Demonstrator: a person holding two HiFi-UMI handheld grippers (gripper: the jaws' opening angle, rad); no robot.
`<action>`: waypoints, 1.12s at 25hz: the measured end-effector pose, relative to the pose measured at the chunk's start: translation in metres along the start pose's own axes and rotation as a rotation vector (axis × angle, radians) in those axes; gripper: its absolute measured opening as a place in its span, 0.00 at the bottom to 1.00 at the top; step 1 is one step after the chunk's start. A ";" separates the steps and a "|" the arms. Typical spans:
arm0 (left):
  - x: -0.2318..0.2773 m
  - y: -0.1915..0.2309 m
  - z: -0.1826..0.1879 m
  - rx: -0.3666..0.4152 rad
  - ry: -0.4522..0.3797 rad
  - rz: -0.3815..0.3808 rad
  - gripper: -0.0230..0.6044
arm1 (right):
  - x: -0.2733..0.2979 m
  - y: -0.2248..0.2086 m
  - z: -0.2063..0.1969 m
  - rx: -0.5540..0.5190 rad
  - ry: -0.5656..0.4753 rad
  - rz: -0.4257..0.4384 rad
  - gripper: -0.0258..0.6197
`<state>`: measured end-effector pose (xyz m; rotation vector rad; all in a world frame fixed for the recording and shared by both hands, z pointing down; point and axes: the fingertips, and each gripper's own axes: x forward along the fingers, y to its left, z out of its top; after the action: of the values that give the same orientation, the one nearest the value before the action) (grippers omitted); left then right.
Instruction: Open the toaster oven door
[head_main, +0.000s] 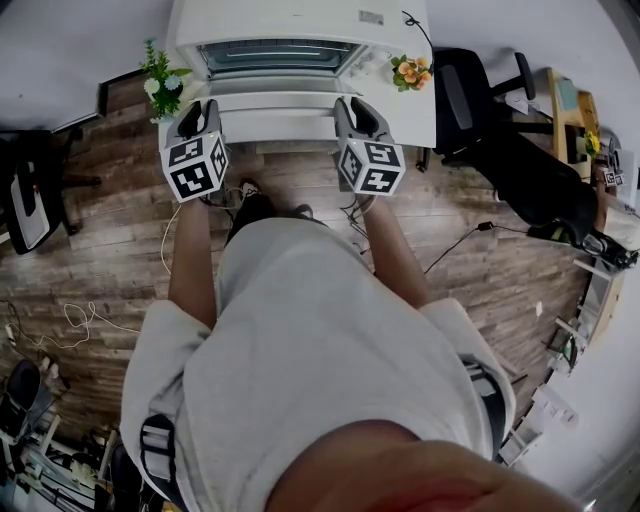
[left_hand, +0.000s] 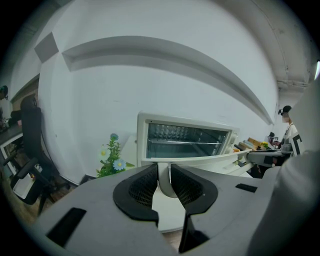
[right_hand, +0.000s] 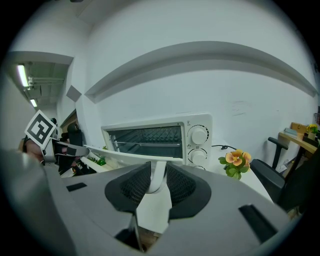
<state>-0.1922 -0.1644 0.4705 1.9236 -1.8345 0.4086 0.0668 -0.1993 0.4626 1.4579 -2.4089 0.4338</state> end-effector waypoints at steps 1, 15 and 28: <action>0.000 0.000 -0.001 0.000 0.002 0.000 0.19 | -0.001 0.000 -0.001 -0.001 0.003 0.001 0.19; -0.004 -0.002 -0.015 0.007 0.022 0.012 0.19 | -0.007 0.001 -0.014 -0.012 0.039 0.010 0.18; -0.005 -0.002 -0.028 0.031 0.044 0.016 0.19 | -0.011 0.004 -0.027 -0.047 0.074 0.025 0.18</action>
<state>-0.1883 -0.1454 0.4917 1.9063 -1.8264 0.4841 0.0708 -0.1782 0.4828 1.3693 -2.3649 0.4263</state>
